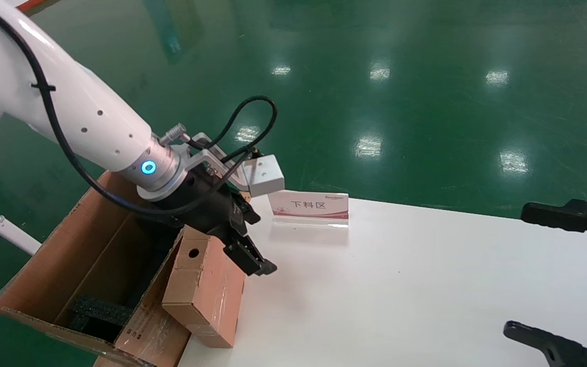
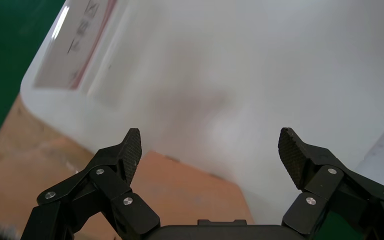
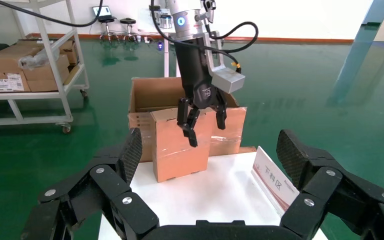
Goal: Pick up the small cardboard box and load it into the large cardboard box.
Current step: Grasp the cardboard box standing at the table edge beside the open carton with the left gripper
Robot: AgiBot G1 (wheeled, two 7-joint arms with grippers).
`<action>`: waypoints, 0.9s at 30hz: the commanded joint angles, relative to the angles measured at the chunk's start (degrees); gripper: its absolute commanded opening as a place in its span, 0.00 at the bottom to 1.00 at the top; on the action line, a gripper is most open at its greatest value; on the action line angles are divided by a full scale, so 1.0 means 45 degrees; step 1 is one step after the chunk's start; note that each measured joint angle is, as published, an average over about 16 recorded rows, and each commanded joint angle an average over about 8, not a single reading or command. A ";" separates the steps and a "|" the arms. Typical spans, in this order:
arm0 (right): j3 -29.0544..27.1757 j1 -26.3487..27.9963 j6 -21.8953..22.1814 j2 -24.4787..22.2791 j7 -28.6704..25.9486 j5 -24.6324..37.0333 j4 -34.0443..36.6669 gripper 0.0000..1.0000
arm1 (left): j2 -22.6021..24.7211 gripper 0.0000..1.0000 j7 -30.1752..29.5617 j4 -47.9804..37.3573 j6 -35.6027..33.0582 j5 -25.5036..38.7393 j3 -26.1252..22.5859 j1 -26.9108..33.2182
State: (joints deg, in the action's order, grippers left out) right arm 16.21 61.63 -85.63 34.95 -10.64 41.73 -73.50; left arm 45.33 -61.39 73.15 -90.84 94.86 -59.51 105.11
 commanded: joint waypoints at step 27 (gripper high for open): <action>0.0025 0.0005 0.0011 -0.0011 0.0013 -0.0018 0.0000 1.00 | 0.0604 1.00 -0.5150 -0.0169 -0.0009 -0.0570 -0.6323 0.3921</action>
State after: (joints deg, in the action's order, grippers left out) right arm 16.32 61.65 -85.58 34.90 -10.59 41.65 -73.50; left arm 48.00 -84.55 72.24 -90.85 92.88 -87.57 122.71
